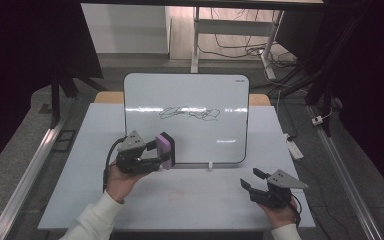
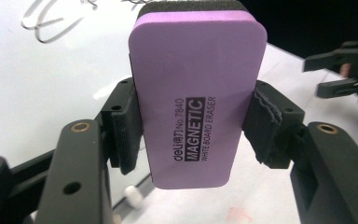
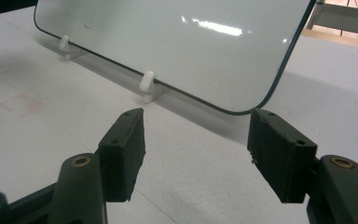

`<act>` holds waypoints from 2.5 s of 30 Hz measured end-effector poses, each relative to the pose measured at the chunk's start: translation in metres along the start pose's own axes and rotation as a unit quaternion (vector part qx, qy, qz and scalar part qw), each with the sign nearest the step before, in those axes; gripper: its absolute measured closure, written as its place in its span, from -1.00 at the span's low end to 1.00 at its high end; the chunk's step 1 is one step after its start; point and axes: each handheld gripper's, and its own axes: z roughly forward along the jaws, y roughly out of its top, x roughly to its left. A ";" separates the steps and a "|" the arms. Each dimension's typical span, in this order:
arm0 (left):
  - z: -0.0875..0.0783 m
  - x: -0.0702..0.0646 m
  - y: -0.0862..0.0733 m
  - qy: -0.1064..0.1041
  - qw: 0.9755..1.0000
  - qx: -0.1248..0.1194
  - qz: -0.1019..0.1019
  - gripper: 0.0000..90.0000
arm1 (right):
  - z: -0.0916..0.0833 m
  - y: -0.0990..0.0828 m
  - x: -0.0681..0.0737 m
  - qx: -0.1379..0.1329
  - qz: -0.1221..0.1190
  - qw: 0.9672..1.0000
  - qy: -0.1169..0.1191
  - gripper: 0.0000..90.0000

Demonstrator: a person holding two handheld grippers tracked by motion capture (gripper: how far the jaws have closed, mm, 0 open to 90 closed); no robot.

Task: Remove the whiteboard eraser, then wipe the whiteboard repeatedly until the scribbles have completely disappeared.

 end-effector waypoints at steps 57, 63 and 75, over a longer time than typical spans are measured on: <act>0.073 0.042 0.065 0.155 0.985 0.068 0.023 -0.07 | 0.006 -0.006 -0.001 0.007 0.000 1.000 0.002 -0.21; 0.088 0.028 0.069 0.161 0.984 0.057 0.041 -0.07 | 0.007 -0.006 0.000 0.007 -0.002 1.000 0.002 -0.21; 0.135 -0.014 0.093 0.135 0.985 0.056 0.090 -0.07 | 0.007 -0.006 0.000 0.004 -0.003 1.000 0.001 -0.21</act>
